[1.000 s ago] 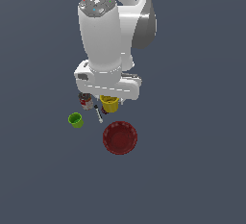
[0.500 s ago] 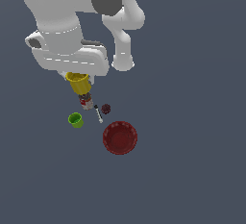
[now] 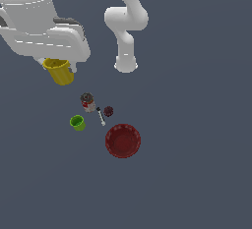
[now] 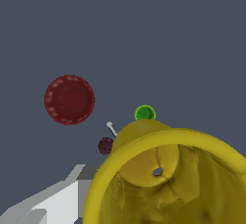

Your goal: Pick up a designated object from a clutter of objects.

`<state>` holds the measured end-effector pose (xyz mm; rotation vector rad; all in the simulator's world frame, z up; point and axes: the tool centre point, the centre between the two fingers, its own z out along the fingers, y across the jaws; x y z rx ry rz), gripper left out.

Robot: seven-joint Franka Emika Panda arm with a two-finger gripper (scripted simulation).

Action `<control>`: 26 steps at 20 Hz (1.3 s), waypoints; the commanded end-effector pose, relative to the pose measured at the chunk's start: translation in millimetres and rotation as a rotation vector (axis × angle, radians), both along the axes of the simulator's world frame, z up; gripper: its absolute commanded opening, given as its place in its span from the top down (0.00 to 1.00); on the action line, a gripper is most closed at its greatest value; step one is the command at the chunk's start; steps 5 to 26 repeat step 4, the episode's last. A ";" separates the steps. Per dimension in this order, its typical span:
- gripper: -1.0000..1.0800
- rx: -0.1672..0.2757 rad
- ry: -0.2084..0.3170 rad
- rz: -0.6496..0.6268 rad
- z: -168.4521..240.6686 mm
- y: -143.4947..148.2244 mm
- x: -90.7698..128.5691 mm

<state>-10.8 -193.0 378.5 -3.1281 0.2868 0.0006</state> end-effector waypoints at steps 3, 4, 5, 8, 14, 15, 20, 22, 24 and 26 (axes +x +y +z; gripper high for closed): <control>1.00 0.000 0.000 0.001 5.9 -6.1 0.1; 1.00 0.000 0.000 0.001 6.0 -6.3 0.2; 1.00 0.000 0.000 0.001 6.0 -6.3 0.2; 1.00 0.000 0.000 0.001 6.0 -6.3 0.2; 1.00 0.000 0.000 0.001 6.0 -6.3 0.2; 1.00 0.000 0.000 0.001 6.0 -6.3 0.2; 1.00 0.000 0.000 0.001 6.0 -6.3 0.2; 1.00 0.000 0.000 0.001 6.0 -6.3 0.2; 1.00 0.000 0.000 0.001 6.0 -6.3 0.2; 1.00 0.000 0.000 0.001 6.0 -6.3 0.2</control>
